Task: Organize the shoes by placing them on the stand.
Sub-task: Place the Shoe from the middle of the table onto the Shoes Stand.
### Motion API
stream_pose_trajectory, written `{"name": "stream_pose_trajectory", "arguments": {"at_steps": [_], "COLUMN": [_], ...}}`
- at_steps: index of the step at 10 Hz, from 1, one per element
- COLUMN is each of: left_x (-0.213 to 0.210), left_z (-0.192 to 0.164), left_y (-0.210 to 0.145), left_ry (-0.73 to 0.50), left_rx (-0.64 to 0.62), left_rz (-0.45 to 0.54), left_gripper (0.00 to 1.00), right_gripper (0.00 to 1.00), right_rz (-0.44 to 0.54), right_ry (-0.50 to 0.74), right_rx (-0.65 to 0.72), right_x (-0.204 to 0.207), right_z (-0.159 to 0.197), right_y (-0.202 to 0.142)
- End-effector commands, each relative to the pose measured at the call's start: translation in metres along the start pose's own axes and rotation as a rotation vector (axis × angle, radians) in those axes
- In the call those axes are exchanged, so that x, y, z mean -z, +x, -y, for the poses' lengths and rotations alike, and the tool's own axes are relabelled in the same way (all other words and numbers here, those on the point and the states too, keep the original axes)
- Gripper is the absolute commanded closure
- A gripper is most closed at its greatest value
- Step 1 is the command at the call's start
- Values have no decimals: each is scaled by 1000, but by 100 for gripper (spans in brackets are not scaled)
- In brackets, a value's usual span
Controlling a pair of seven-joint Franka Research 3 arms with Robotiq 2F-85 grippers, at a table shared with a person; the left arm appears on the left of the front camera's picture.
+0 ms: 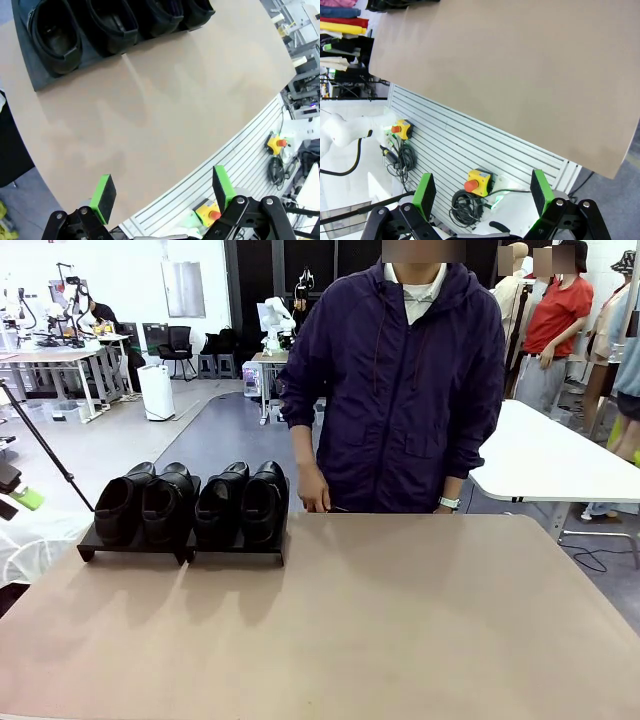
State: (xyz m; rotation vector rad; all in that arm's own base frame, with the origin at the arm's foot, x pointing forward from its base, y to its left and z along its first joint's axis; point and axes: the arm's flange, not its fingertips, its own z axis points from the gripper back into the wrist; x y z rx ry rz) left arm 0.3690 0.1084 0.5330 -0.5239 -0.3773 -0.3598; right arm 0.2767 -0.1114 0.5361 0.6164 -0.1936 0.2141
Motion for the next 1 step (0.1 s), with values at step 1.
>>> {"name": "stream_pose_trajectory", "arguments": {"at_steps": [1], "left_x": [-3], "left_z": [1], "left_y": [-1], "left_ry": [7], "left_rx": [-3], "left_rz": [-11], "left_gripper": [0], "right_gripper": [0], "right_rz": [1], "right_ry": [9], "right_rx": [-18], "right_x": [-4], "right_z": [0], "right_y": [1]}}
